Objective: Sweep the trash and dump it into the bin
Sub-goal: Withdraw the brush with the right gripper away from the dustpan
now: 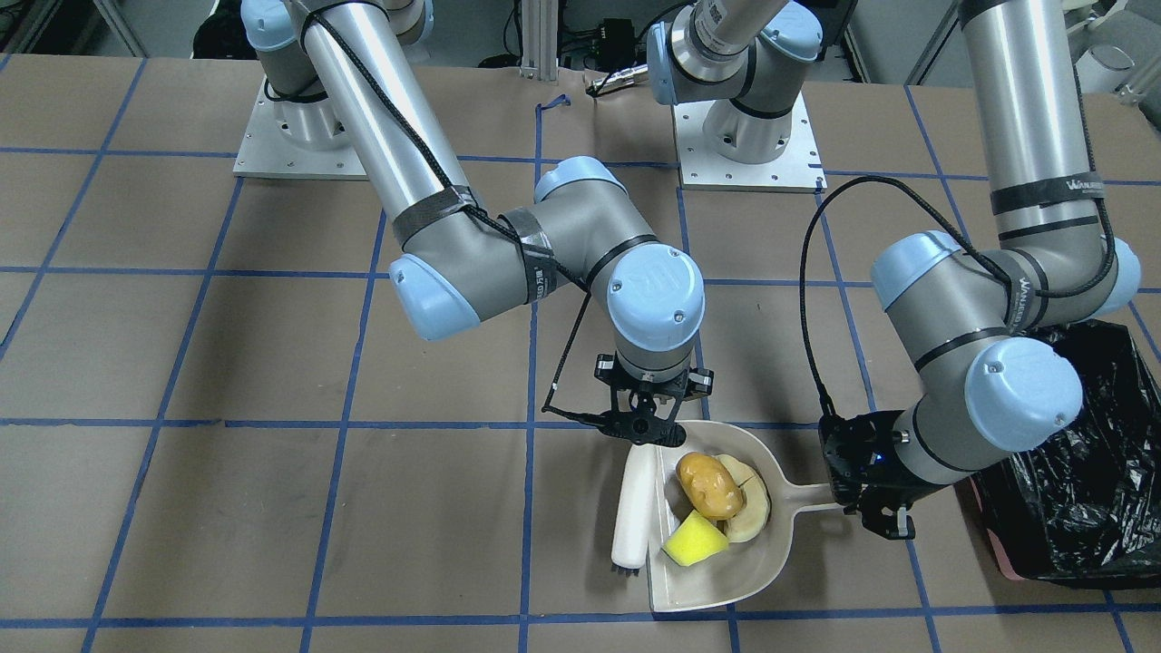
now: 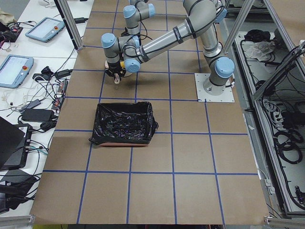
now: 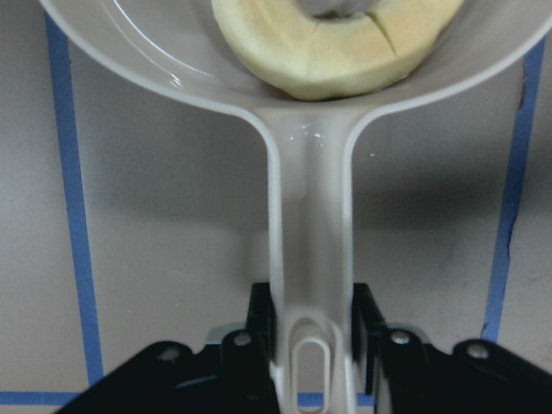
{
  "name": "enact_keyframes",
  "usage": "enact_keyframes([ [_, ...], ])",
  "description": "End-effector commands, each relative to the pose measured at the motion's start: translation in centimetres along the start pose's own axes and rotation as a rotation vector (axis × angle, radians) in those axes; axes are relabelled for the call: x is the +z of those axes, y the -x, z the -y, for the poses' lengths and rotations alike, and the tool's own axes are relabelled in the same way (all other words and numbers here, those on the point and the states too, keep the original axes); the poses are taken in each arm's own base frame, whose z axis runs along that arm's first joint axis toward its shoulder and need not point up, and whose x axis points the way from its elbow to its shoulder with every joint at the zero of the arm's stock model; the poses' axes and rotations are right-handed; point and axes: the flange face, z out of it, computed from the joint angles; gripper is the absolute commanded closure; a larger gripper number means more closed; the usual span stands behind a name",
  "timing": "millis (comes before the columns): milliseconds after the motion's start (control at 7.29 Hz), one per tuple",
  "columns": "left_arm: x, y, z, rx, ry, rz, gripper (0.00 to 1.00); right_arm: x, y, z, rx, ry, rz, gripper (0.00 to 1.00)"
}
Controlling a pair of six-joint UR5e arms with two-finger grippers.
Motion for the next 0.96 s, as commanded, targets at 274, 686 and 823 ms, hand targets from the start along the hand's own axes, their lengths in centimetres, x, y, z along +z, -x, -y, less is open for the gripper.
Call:
enact_keyframes([
  [274, -0.2, 0.0, 0.1, 0.002, -0.007, 0.006, 0.71, -6.2, -9.0, 3.0, -0.029, 0.025, -0.126, 1.00],
  [686, -0.7, 0.1, -0.6, -0.011, -0.065, 0.024, 0.71, -11.9, -23.0, 5.5, -0.044, -0.008, -0.137, 1.00],
  [823, -1.1, 0.0, -0.5, -0.010, -0.065, 0.027, 0.73, -13.1, -28.7, 6.7, -0.078, 0.006, -0.125, 1.00],
])
